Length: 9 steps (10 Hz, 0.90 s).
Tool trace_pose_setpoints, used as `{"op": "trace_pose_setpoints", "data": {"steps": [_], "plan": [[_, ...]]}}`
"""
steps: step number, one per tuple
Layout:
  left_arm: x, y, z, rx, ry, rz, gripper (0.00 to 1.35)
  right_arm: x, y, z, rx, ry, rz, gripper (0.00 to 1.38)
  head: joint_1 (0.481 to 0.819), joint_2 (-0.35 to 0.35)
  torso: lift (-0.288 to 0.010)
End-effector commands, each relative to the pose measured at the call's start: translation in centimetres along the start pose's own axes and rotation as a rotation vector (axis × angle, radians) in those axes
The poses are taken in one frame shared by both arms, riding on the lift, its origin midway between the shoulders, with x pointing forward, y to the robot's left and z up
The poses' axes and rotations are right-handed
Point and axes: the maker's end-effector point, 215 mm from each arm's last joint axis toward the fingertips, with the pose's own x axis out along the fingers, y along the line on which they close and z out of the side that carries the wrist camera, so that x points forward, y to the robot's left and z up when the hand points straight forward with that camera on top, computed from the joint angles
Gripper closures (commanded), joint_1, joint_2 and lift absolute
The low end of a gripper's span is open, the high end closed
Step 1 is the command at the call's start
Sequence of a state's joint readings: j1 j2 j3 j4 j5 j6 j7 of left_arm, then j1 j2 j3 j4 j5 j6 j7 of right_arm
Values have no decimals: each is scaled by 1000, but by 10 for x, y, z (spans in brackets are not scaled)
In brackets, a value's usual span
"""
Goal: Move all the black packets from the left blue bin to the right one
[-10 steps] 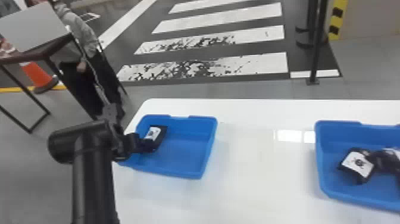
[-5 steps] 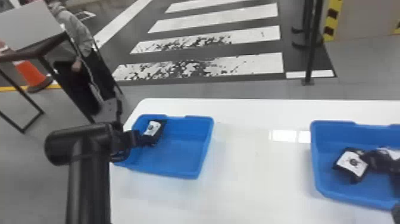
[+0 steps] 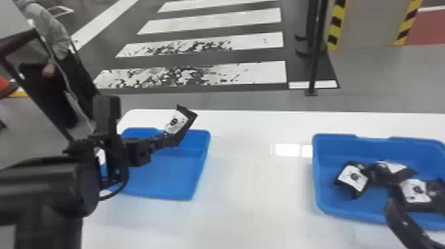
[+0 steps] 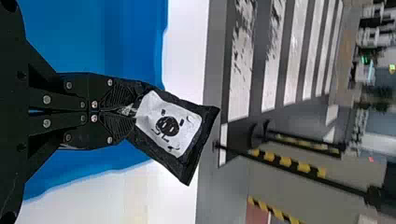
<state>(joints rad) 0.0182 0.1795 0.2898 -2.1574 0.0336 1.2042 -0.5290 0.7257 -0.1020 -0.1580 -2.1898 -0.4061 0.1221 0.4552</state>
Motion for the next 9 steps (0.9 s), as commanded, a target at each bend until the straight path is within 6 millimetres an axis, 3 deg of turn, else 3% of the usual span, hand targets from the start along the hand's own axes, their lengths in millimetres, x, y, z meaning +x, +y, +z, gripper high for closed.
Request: {"op": "trace_pose_setpoints", "data": {"steps": [1, 3, 5, 9], "plan": [[10, -67, -2, 28, -14, -149, 1204, 16, 23, 17, 2, -24, 67, 142, 695, 152, -144], [19, -146, -10, 55, -6, -323, 1204, 42, 66, 32, 42, -42, 182, 163, 695, 89, -144], [19, -209, -12, 79, -3, -461, 1204, 60, 88, 33, 69, -42, 253, 154, 695, 35, -144], [1, -311, -25, 116, 25, -697, 1204, 93, 100, 34, 77, -42, 306, 150, 695, -59, -144]]}}
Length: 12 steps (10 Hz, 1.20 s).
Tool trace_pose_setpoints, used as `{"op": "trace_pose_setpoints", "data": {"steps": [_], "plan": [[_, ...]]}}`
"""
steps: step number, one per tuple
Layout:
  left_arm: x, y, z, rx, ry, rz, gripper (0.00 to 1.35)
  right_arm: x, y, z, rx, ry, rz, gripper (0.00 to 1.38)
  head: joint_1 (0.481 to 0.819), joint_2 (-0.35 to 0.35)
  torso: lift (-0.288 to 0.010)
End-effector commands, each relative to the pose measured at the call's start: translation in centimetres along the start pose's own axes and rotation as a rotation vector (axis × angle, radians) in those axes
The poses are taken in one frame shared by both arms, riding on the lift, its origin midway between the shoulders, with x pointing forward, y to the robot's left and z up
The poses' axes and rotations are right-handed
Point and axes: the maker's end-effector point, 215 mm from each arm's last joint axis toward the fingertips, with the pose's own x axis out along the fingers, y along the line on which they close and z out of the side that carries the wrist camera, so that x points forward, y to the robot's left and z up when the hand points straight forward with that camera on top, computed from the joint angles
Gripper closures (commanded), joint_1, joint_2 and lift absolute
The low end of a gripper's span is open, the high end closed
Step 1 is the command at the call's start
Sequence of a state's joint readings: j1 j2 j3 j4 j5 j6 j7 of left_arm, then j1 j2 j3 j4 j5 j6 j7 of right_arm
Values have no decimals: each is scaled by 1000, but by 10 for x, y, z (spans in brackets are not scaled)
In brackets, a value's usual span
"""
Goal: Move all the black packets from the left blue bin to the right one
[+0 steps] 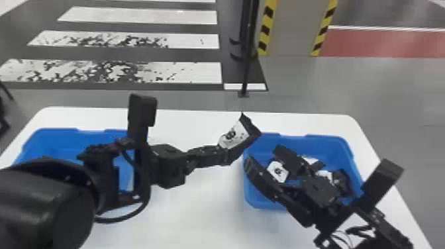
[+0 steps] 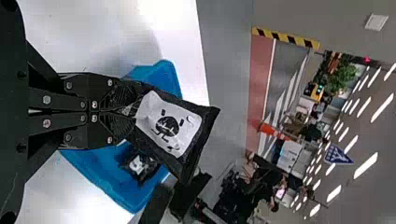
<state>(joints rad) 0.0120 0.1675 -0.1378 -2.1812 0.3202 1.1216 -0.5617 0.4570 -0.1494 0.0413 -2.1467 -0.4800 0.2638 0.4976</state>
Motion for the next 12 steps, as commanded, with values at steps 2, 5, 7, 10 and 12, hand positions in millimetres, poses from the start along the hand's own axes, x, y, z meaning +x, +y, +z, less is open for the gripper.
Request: {"op": "trace_pose_setpoints", "data": {"steps": [2, 5, 7, 10, 12], "plan": [[16, -41, -6, 9, 22, -100, 1204, 17, -14, 10, -10, -25, -6, 150, 695, -107, -144], [18, -50, -6, 5, 19, -128, 1204, 14, -19, 15, 19, -42, -45, 1311, 695, -150, -144], [18, -53, -2, -5, 2, -140, 1202, 15, -13, 14, 31, -44, -36, 1280, 695, -156, -144], [13, -44, -13, -73, -33, -140, 173, 13, -28, 15, 13, -39, -58, 1280, 695, -157, -144], [-14, -11, -40, -153, -65, -73, 150, 8, -68, 14, -66, 0, -122, 1280, 695, -153, -144]]}}
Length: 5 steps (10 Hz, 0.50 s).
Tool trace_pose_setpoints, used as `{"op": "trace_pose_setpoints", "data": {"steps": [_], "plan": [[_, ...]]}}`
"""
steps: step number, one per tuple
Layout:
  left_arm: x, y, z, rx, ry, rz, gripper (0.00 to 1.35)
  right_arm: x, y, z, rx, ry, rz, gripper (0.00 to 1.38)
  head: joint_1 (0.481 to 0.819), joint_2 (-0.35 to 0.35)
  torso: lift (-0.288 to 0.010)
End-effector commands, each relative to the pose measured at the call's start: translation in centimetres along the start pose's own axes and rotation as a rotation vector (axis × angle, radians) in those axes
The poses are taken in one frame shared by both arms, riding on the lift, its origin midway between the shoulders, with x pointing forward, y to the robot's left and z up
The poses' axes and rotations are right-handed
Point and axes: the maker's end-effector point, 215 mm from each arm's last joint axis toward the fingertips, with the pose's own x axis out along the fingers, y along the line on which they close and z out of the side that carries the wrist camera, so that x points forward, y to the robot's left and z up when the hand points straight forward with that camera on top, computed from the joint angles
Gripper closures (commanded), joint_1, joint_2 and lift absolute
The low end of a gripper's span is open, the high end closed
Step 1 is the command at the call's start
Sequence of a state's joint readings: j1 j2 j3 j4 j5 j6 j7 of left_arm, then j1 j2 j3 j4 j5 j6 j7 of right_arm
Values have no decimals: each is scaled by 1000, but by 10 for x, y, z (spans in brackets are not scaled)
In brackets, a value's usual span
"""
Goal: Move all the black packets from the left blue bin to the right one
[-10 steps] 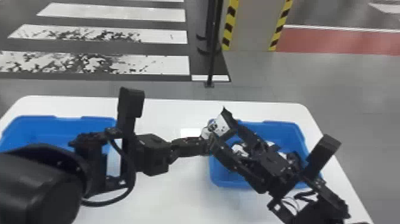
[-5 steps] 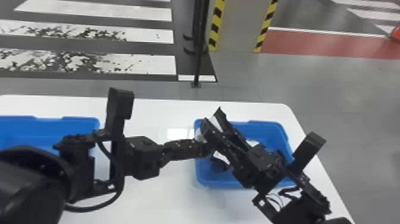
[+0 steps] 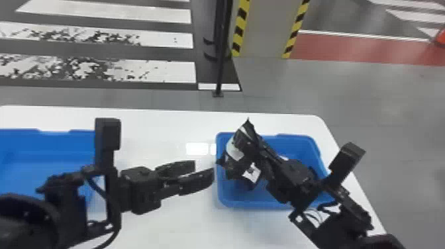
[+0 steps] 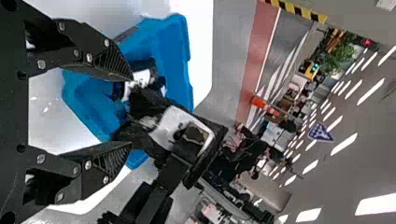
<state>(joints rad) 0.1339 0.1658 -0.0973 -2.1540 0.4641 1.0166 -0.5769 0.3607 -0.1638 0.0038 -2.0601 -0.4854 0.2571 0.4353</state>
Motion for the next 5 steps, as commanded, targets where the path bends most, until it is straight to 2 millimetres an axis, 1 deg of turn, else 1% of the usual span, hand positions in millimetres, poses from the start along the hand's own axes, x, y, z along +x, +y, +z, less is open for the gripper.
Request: {"op": "trace_pose_setpoints", "data": {"steps": [1, 2, 3, 4, 5], "plan": [[-35, 29, -18, -51, -29, 77, 180, 2, -34, -5, -46, 35, -49, 1276, 695, -144, -144], [-63, 43, -23, -63, -77, 126, 191, 4, -55, -14, -57, 60, -72, 1216, 695, -138, -144], [-83, 52, -26, -65, -118, 162, 191, 0, -81, -21, -83, 92, -112, 1190, 695, -117, -144], [-99, 61, -30, -73, -140, 196, 191, -11, -117, -22, -130, 119, -181, 1125, 695, -98, -144], [-118, 70, -34, -71, -154, 234, 191, -35, -158, -24, -154, 158, -269, 1018, 695, -99, -144]]}}
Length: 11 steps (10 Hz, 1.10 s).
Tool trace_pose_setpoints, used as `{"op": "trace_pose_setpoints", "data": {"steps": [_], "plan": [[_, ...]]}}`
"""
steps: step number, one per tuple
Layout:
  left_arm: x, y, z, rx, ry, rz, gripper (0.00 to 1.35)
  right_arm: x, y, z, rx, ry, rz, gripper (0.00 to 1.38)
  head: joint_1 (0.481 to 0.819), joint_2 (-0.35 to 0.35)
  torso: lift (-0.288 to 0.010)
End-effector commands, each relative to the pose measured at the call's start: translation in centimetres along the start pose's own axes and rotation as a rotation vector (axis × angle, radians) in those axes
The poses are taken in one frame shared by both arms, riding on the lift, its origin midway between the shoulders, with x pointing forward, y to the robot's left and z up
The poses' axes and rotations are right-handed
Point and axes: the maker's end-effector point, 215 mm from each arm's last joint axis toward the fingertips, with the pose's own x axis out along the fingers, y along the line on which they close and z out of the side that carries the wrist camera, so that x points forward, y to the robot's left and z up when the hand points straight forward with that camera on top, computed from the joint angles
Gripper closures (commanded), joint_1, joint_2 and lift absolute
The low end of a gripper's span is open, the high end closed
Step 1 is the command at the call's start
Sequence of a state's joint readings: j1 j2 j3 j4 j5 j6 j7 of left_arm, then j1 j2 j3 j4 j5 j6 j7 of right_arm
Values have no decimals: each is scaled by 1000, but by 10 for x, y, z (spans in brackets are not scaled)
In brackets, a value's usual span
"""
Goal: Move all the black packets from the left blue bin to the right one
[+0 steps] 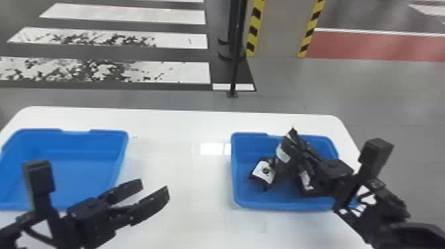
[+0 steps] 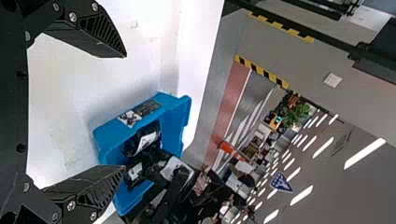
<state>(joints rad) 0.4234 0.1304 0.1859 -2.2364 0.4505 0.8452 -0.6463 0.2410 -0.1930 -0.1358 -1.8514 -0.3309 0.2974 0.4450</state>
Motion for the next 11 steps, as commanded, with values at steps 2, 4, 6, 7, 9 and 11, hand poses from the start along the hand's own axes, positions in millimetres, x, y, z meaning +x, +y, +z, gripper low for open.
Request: {"op": "trace_pose_setpoints", "data": {"steps": [2, 4, 6, 7, 9, 11], "plan": [[-49, 32, 9, 26, -73, 106, 191, -41, -79, -10, -44, 56, -163, 243, 695, -137, -144], [-73, 46, 26, 64, -132, 162, 191, -85, -115, 9, -126, 52, -272, 107, 695, -169, -144], [-92, 49, 48, 139, -202, 195, 193, -115, -92, 36, -210, 9, -291, 148, 695, -193, -144], [-108, 52, 67, 197, -268, 228, 191, -128, -70, 48, -238, -20, -275, 150, 695, -192, -144], [-140, 60, 79, 265, -350, 312, 193, -151, -28, 58, -251, -92, -246, 162, 695, -126, -144], [-150, 48, 85, 286, -444, 345, 193, -180, 3, 62, -222, -116, -261, 162, 695, -50, -144]]}}
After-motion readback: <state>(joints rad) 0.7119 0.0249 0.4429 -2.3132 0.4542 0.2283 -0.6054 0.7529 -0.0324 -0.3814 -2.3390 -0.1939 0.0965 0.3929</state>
